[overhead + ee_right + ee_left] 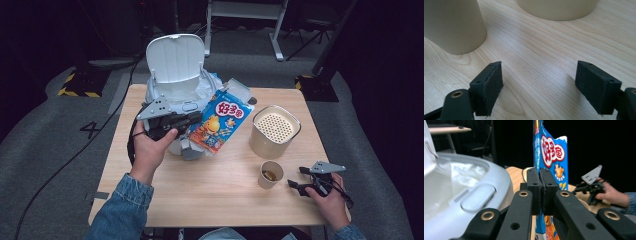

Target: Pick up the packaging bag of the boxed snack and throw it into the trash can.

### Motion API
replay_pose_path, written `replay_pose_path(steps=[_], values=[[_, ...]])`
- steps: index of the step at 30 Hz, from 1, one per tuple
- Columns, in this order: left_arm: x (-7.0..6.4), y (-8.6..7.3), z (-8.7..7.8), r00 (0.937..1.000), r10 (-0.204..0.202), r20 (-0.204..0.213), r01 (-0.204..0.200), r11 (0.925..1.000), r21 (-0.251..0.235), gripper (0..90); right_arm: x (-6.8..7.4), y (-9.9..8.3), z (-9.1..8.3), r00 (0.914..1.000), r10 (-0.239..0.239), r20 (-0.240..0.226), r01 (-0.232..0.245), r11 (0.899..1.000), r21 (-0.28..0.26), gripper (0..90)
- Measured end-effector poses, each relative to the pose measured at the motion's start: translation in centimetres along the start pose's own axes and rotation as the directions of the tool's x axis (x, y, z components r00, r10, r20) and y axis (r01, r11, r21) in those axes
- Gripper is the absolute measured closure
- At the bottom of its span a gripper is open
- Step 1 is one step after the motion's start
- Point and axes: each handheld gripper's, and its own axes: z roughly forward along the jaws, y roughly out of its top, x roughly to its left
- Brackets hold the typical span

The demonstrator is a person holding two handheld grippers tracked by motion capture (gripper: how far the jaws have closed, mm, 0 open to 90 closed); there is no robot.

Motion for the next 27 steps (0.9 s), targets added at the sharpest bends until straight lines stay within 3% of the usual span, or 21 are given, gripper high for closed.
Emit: replay_pose_path(steps=[9,27], values=[[0.8,3.0,0.1,0.9997,0.006,-0.024,-0.007,0.9979,-0.065,87.7,0.0,0.0,0.0,1.0000,0.000,0.001,0.000,1.000,0.000,22.6],[2.1,6.4,-0.4,0.9928,-0.030,-0.116,0.015,0.9917,-0.127,87.6,0.1,0.0,0.0,1.0000,0.002,0.005,-0.002,1.000,0.000,22.6]])
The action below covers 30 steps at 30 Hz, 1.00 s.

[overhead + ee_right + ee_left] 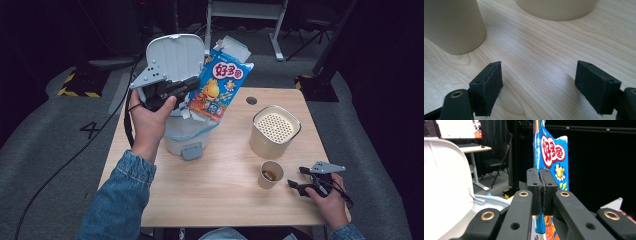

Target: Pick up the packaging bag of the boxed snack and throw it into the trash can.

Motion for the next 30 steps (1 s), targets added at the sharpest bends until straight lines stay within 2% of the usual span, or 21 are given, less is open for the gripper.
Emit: replay_pose_path(steps=[10,15,20,25,30], values=[[0.8,2.2,-0.2,0.9968,0.021,-0.077,-0.023,0.9992,-0.034,87.6,0.0,0.0,0.0,1.0000,0.001,0.000,-0.001,1.000,0.000,22.6],[1.7,2.7,-0.4,0.9939,0.010,-0.110,-0.015,0.9986,-0.051,87.6,0.0,0.0,0.0,1.0000,0.000,0.000,0.000,1.000,0.000,22.6],[2.5,3.1,-0.2,0.9870,0.017,-0.160,-0.027,0.9977,-0.062,87.6,0.0,0.0,0.0,1.0000,0.000,0.000,0.000,1.000,0.000,22.6],[3.1,3.0,0.0,0.9821,0.012,-0.188,-0.024,0.9976,-0.065,87.6,0.0,0.0,0.0,1.0000,0.000,0.000,0.000,1.000,0.000,22.6],[3.8,2.7,0.1,0.9741,0.019,-0.225,-0.032,0.9980,-0.055,87.6,0.0,0.0,0.0,1.0000,0.000,0.000,0.000,1.000,0.000,22.6]])
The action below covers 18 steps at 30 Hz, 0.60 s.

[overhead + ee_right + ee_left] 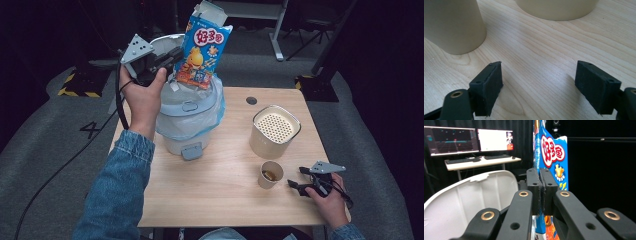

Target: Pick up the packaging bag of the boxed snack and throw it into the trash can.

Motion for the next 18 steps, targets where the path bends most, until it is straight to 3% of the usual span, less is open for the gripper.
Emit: replay_pose_path(steps=[18], values=[[0.9,-2.3,1.4,0.9997,-0.013,-0.021,0.014,0.9996,0.027,87.5,0.0,0.0,0.0,1.0000,0.000,0.000,0.000,1.000,0.000,22.6]])
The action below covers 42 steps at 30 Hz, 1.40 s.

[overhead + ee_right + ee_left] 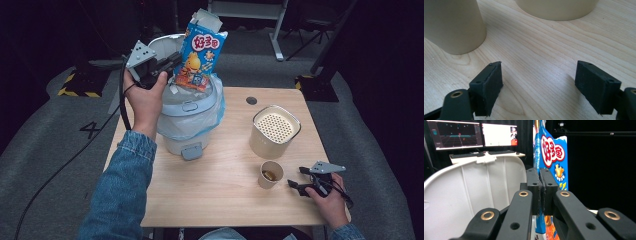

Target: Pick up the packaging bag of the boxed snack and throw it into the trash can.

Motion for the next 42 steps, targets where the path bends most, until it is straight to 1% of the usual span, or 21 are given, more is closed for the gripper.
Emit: replay_pose_path(steps=[3,8,9,10,11,16,18,20,22,26,27,29,32,33,35,36,37,39,40,41,42], values=[[0.0,-0.3,0.2,1.0000,0.003,-0.002,-0.003,0.9998,0.022,87.4,0.0,0.0,0.0,1.0000,0.000,0.000,0.000,1.000,0.000,22.6],[-0.1,-0.6,0.4,0.9999,0.015,0.006,-0.015,0.9982,0.058,87.4,0.0,0.0,0.0,1.0000,0.000,0.000,0.000,1.000,0.000,22.6],[-0.1,-0.6,0.4,0.9999,0.015,0.006,-0.015,0.9982,0.058,87.3,0.0,0.0,0.0,1.0000,0.000,0.000,0.000,1.000,0.000,22.6],[-0.1,-0.8,0.5,0.9996,0.021,0.018,-0.022,0.9972,0.071,87.1,0.0,0.0,0.0,1.0000,0.000,0.000,0.000,1.000,0.000,22.6],[-0.2,-0.8,0.6,0.9995,0.026,0.021,-0.027,0.9966,0.077,87.0,0.0,0.0,0.0,1.0000,0.000,0.000,0.000,1.000,0.000,22.6],[-0.3,-1.2,0.6,0.9991,0.021,0.037,-0.025,0.9947,0.100,86.5,0.0,0.0,0.0,1.0000,0.000,0.000,0.000,1.000,0.000,22.6],[-0.4,-1.3,0.7,0.9986,0.034,0.041,-0.039,0.9924,0.117,85.8,0.0,0.0,0.0,1.0000,0.000,0.000,0.000,1.000,0.000,22.6],[-0.4,-1.3,0.8,0.9975,0.039,0.059,-0.046,0.9902,0.132,84.2,0.0,0.0,0.0,1.0000,0.000,0.000,0.000,1.000,0.000,22.6],[-0.5,-1.3,0.8,0.9977,0.047,0.049,-0.054,0.9886,0.140,83.3,0.0,0.0,0.0,1.0000,0.000,0.000,0.000,1.000,0.000,22.6],[-0.3,-1.2,0.7,0.9977,0.043,0.052,-0.052,0.9843,0.169,84.4,0.0,0.0,0.0,1.0000,0.000,0.000,0.000,1.000,0.000,22.6],[-0.3,-1.2,0.6,0.9974,0.049,0.052,-0.058,0.9817,0.181,84.3,0.0,0.0,0.0,1.0000,0.000,0.000,0.000,1.000,0.000,22.6],[-0.3,-1.3,0.6,0.9972,0.055,0.050,-0.064,0.9797,0.190,83.4,0.0,0.0,0.0,1.0000,0.001,0.000,-0.001,1.000,0.000,22.6],[-0.5,-1.4,0.4,0.9967,0.071,0.040,-0.078,0.9717,0.223,81.4,0.0,0.0,0.0,1.0000,0.000,0.000,0.000,1.000,0.000,22.6],[-0.5,-1.5,0.4,0.9967,0.070,0.042,-0.078,0.9697,0.232,79.0,0.0,0.0,0.0,1.0000,0.000,0.000,0.000,1.000,0.000,22.6],[-0.5,-1.6,0.4,0.9969,0.065,0.043,-0.074,0.9648,0.252,68.7,0.0,0.0,0.0,1.0000,0.000,0.000,0.000,1.000,0.000,22.6],[-0.5,-1.6,0.4,0.9969,0.064,0.045,-0.074,0.9609,0.267,67.6,0.0,0.0,0.0,1.0000,0.000,0.000,0.000,1.000,0.000,22.6],[-0.5,-1.7,0.4,0.9966,0.069,0.045,-0.079,0.9554,0.285,64.3,0.0,0.0,0.0,1.0000,0.000,0.000,0.000,1.000,0.000,22.6],[-0.5,-1.8,0.3,0.9970,0.067,0.039,-0.076,0.9463,0.314,52.4,0.0,0.0,0.0,1.0000,0.000,0.000,0.000,1.000,0.000,22.6],[-0.6,-1.8,0.1,0.9974,0.071,0.013,-0.072,0.9475,0.312,45.3,0.0,0.0,0.0,1.0000,0.000,0.000,0.000,1.000,0.000,22.6],[-0.6,-1.8,0.0,0.9975,0.071,0.002,-0.068,0.9487,0.309,39.5,0.0,0.0,0.0,1.0000,0.000,0.000,0.000,1.000,0.000,22.6],[-0.5,-1.9,-0.2,0.9980,0.063,-0.006,-0.058,0.9497,0.308,37.0,0.0,0.0,0.0,1.0000,0.000,0.000,0.000,1.000,0.000,22.6]])
